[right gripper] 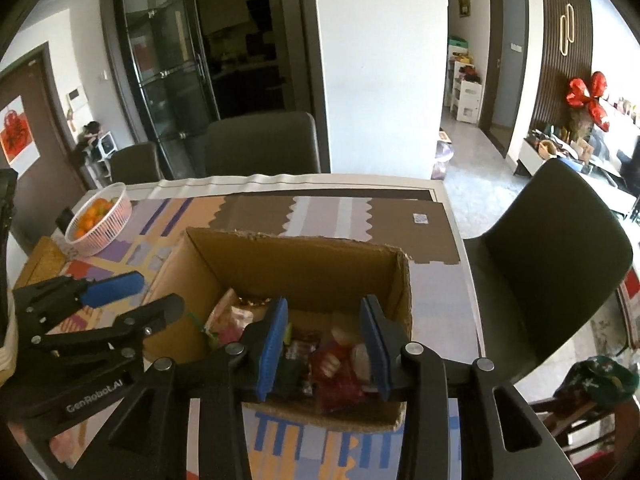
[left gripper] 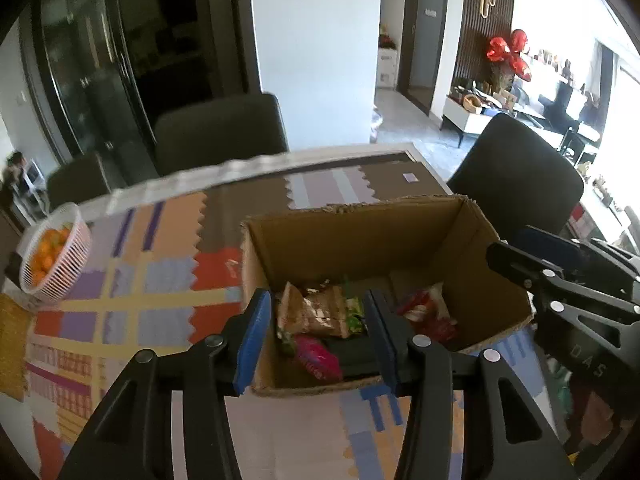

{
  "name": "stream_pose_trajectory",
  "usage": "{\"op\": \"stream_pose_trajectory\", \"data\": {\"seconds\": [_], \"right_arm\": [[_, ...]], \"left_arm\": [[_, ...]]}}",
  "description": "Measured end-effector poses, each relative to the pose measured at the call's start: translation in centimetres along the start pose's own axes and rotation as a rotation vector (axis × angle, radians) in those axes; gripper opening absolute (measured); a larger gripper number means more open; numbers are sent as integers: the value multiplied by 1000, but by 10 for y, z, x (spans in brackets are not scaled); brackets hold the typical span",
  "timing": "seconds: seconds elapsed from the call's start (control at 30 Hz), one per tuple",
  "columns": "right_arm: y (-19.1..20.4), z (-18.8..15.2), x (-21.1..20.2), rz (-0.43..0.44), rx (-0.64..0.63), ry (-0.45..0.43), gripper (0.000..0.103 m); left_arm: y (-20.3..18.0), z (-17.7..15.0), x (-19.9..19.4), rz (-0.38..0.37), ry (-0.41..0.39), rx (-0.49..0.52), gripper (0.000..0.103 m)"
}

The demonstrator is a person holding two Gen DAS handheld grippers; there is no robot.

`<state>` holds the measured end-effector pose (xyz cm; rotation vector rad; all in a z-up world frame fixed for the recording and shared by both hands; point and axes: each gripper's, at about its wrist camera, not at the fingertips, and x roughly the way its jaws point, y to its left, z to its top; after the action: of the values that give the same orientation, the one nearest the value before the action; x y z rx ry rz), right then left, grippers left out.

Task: Organize snacks

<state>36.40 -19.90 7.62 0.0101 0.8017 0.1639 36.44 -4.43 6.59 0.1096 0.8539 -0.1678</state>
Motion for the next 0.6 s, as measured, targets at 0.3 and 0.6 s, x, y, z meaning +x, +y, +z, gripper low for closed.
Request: {"op": "stream_pose_trajectory", "data": {"seconds": [0.3, 0.6], "right_arm": [[5, -34, -46, -39, -13, -110, 58], [8, -69, -88, -36, -23, -184, 71]], "left_arm": [[-1, -36, -51, 19, -145, -14, 61], [-7, -78, -91, 25, -227, -30, 70]]}}
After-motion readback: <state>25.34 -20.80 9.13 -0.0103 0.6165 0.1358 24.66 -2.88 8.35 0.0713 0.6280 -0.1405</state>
